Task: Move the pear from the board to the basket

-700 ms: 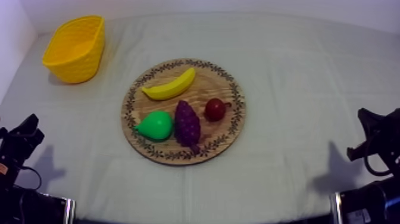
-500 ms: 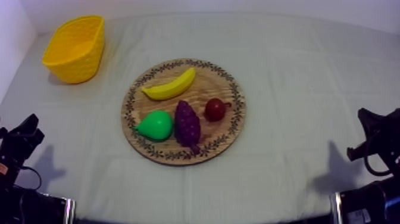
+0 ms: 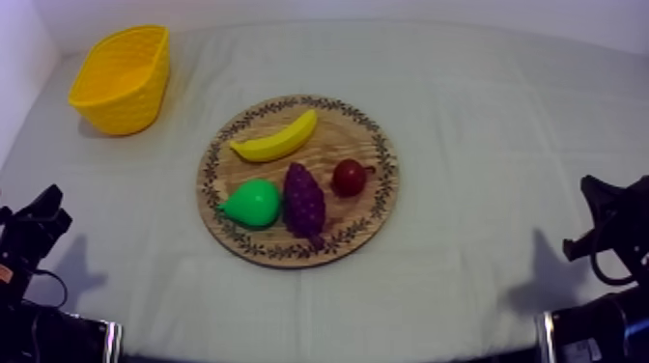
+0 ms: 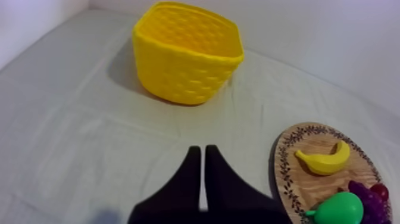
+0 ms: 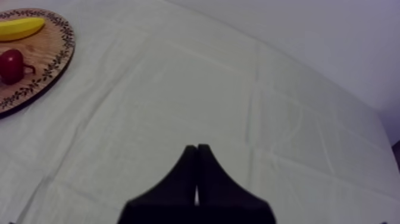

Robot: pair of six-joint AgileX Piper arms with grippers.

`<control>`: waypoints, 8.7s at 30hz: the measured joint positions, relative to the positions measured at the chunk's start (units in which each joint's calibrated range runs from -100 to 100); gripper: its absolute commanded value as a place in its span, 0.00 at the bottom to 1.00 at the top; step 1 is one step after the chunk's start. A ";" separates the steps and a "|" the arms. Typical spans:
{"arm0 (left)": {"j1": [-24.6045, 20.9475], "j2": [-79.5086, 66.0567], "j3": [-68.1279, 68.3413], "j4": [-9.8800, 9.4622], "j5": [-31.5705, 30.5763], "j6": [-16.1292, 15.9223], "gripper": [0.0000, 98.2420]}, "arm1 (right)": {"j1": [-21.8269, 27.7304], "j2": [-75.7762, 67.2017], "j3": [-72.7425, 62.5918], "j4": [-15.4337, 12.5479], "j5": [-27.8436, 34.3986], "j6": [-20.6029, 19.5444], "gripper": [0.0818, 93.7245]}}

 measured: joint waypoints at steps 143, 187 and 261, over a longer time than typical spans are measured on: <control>30.60 102.96 -100.17 3.98 66.03 -31.77 0.31 | 0.00 0.00 0.00 0.00 0.00 -0.05 0.00; 31.44 109.98 -88.24 3.15 60.07 -28.44 0.99 | 0.00 0.00 0.00 0.00 0.00 -0.05 0.00; 31.14 125.11 -88.39 5.54 51.98 -24.41 0.53 | -0.09 0.00 0.00 0.00 0.00 -0.05 0.00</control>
